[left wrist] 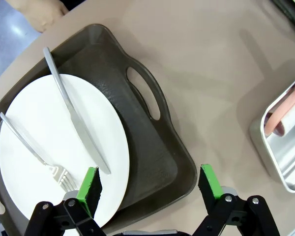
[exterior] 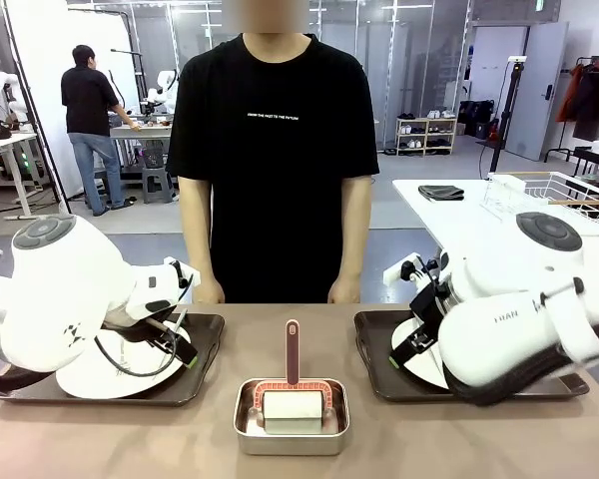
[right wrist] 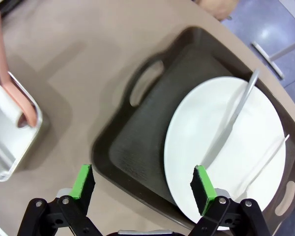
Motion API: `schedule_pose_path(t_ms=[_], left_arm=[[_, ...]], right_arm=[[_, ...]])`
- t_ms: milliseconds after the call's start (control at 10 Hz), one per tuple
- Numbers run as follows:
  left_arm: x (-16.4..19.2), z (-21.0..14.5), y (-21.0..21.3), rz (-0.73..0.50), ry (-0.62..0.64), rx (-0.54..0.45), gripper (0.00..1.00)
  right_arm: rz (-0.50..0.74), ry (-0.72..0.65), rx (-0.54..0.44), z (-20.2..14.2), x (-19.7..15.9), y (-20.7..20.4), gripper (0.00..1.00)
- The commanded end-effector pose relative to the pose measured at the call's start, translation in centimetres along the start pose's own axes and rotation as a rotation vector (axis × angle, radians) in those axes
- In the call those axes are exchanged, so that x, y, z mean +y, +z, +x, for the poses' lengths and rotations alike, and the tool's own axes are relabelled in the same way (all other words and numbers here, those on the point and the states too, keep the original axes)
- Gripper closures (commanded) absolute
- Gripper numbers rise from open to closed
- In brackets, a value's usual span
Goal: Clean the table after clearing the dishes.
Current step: When the left (or right) Handle tray is removed, use the left hand (or right hand) to clean the left (or right) side of the table with the Lint Roller.
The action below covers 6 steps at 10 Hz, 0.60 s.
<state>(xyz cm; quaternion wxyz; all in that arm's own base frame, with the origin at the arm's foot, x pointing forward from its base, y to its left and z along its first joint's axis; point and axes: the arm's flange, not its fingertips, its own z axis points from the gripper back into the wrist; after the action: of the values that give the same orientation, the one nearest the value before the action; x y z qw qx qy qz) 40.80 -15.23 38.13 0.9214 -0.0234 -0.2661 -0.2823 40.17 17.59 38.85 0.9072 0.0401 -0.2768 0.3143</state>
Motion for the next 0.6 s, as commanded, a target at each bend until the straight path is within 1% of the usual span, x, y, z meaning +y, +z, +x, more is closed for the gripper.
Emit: schedule_pose_path(t_ms=[0, 200, 300, 400, 500], left_arm=[[2.5, 1.4, 3.3, -0.137, 0.06, -0.011, 0.0], [6.0, 1.9, 6.5, -0.343, 0.072, -0.006, 0.0], [7.4, 1.8, 7.3, -0.413, 0.095, -0.023, 0.0], [8.2, 1.6, 7.7, -0.439, 0.091, -0.019, 0.0], [9.5, 1.2, 8.0, -0.503, 0.109, -0.055, 0.0]], right_arm=[[0.147, -0.046, 0.004, 1.4, -3.4, 2.5, 0.0], [0.213, -0.067, 0.042, 2.9, -6.9, 3.3, 0.0], [0.251, -0.062, 0.063, 3.8, -8.6, 3.1, 0.0], [0.277, -0.074, 0.077, 4.6, -10.4, 2.6, 0.0], [0.345, -0.087, 0.094, 5.1, -11.9, 2.4, 0.0]])
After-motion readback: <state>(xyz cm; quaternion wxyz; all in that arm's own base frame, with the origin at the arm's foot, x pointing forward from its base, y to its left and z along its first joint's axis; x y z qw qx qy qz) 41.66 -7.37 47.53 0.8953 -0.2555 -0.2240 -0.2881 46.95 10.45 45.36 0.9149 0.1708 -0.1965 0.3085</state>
